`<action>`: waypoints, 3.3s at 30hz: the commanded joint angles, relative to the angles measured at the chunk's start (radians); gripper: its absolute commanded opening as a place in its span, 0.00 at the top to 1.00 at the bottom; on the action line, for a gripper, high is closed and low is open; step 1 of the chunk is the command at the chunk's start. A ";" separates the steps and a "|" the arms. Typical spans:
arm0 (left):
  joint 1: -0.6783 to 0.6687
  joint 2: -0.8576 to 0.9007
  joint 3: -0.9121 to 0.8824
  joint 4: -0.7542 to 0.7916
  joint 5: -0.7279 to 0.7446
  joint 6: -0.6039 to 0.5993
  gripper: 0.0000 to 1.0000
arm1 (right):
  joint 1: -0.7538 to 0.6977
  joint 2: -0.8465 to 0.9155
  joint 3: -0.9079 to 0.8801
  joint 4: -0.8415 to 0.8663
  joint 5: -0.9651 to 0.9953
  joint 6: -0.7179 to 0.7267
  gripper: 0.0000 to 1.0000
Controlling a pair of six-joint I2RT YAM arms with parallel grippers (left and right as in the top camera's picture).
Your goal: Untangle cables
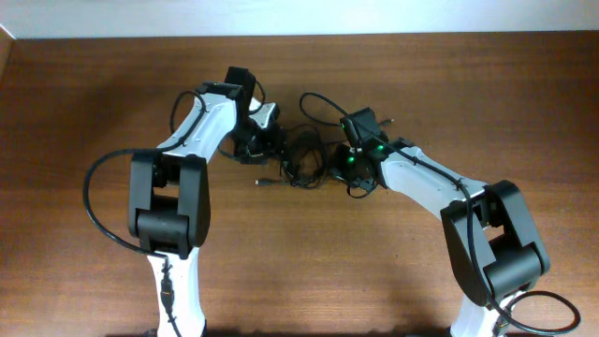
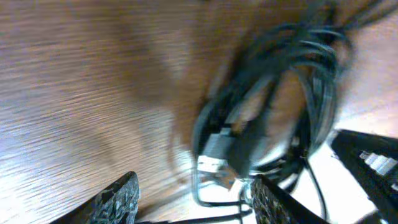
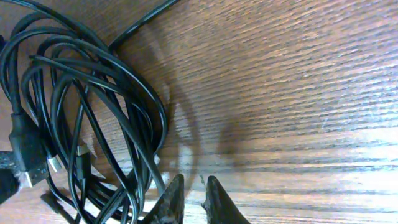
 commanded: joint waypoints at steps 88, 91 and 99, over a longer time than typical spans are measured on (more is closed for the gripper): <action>0.014 -0.035 -0.006 -0.002 -0.085 -0.053 0.49 | 0.071 -0.007 0.024 -0.108 0.094 -0.287 0.54; 0.005 -0.035 -0.006 0.002 -0.086 -0.053 0.48 | 0.070 -0.007 0.006 -0.111 0.128 -0.278 0.54; 0.005 -0.035 -0.006 0.001 -0.105 -0.053 0.49 | -0.009 -0.007 0.094 -0.415 0.150 -0.319 0.69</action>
